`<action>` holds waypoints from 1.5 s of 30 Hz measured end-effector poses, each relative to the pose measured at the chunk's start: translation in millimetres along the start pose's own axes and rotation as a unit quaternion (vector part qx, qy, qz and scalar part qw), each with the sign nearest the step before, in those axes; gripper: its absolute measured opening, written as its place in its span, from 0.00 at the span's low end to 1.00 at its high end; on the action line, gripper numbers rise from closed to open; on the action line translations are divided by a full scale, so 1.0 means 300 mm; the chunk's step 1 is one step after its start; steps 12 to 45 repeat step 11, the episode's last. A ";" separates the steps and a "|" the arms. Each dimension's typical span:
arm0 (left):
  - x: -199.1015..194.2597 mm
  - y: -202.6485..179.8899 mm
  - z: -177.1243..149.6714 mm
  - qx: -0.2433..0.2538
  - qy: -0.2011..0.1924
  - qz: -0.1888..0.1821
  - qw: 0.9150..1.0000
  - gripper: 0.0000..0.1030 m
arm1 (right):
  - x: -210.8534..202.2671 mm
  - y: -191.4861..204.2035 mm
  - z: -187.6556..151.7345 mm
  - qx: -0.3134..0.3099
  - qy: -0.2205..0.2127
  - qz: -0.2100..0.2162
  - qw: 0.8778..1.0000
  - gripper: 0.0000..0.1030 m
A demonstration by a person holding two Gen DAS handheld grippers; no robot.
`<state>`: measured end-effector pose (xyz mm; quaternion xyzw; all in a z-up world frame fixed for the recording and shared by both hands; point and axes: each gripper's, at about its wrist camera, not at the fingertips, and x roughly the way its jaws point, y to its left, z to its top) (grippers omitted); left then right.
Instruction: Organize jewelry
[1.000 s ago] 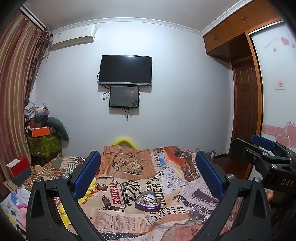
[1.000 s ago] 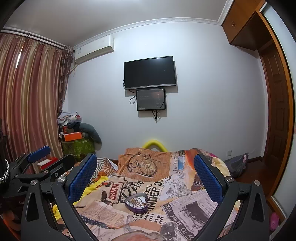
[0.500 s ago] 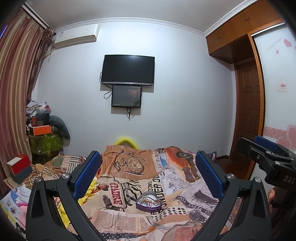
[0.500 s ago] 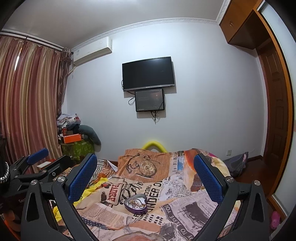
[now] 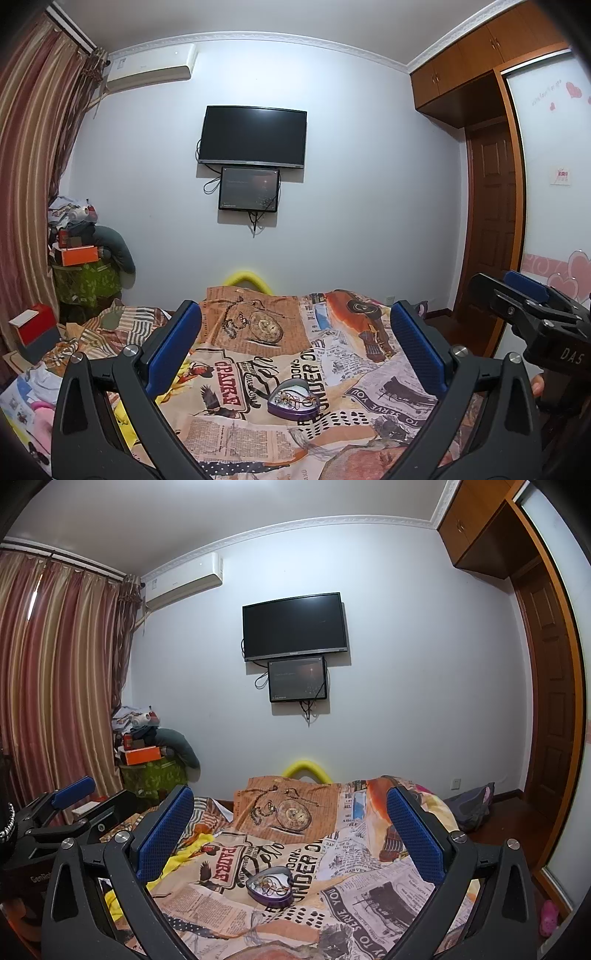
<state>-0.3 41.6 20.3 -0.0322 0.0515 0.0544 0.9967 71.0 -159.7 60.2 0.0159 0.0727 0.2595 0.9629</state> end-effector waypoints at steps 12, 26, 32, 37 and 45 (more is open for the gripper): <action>0.010 0.011 -0.011 0.004 0.000 0.011 1.000 1.00 | 0.017 0.015 -0.003 -0.002 0.006 -0.002 1.000 1.00; 0.010 0.011 -0.011 0.004 0.000 0.011 1.000 1.00 | 0.017 0.015 -0.003 -0.002 0.006 -0.002 1.000 1.00; 0.010 0.011 -0.011 0.004 0.000 0.011 1.000 1.00 | 0.017 0.015 -0.003 -0.002 0.006 -0.002 1.000 1.00; 0.010 0.011 -0.011 0.004 0.000 0.011 1.000 1.00 | 0.017 0.015 -0.003 -0.002 0.006 -0.002 1.000 1.00; 0.010 0.011 -0.011 0.004 0.000 0.011 1.000 1.00 | 0.017 0.015 -0.003 -0.002 0.006 -0.002 1.000 1.00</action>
